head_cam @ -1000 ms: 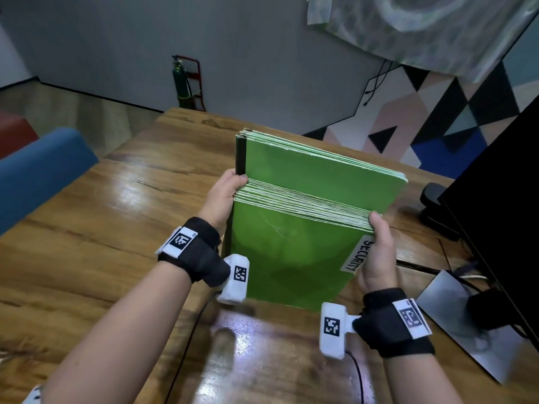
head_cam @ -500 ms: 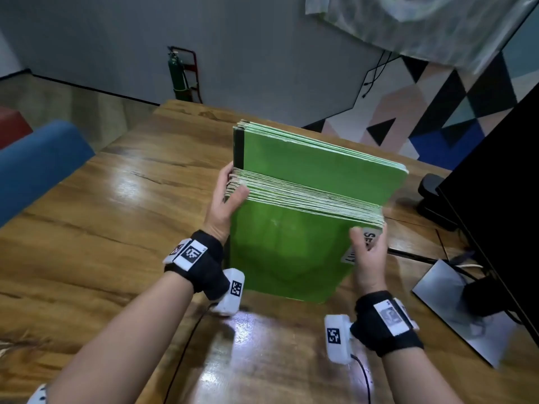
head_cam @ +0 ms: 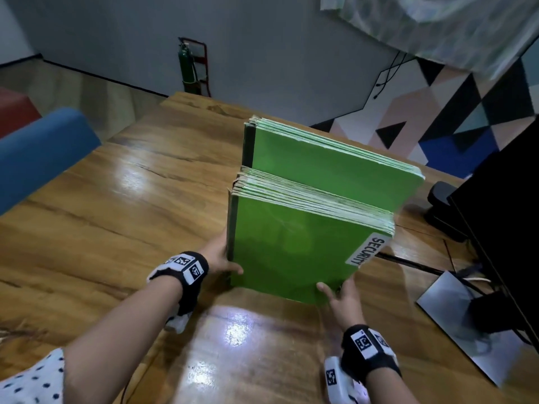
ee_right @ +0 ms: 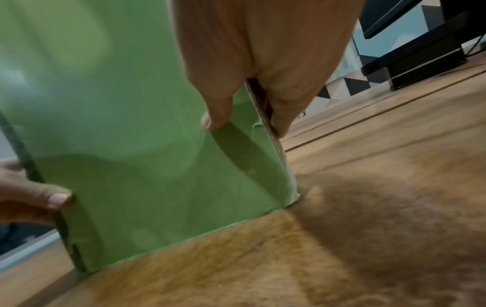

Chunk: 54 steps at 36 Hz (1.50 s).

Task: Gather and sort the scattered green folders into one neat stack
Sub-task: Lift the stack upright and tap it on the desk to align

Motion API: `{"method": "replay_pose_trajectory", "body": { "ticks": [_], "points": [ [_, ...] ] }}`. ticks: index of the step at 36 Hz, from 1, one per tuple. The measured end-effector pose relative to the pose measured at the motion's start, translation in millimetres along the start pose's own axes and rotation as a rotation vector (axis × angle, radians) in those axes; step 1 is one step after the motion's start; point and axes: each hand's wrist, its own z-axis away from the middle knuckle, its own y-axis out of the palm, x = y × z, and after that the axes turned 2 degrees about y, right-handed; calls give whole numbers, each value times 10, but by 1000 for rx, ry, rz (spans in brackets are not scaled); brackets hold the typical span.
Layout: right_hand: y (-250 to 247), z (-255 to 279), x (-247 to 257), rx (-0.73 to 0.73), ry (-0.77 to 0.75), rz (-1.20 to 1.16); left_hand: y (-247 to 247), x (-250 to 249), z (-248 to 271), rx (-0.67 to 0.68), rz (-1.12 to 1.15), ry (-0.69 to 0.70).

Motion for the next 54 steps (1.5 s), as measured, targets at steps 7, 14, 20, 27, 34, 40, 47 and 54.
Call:
{"method": "replay_pose_trajectory", "body": {
  "ticks": [7,14,20,27,34,40,47,54],
  "points": [
    [88,-65,-3,-115,-31,48,40,-47,-70,-123,45,-49],
    [55,-137,27,-168,-49,-3,-1,-199,-87,-146,6,-119],
    [-257,-117,-2,-117,-2,-111,133,-426,-90,-25,-14,-201],
    [-688,-190,-236,-84,307,-390,535,-710,-149,131,53,-336],
    [-895,-238,-518,-34,514,-345,886,-880,-242,175,79,-392],
    [-1045,-520,-745,-8,559,-101,1192,-958,-332,202,-19,-424],
    [-1100,-693,-806,-38,538,77,1374,-1016,-463,163,-85,-410],
    [-1135,-719,-761,-74,548,107,1395,-1028,-559,140,-96,-426]
  ]
}}
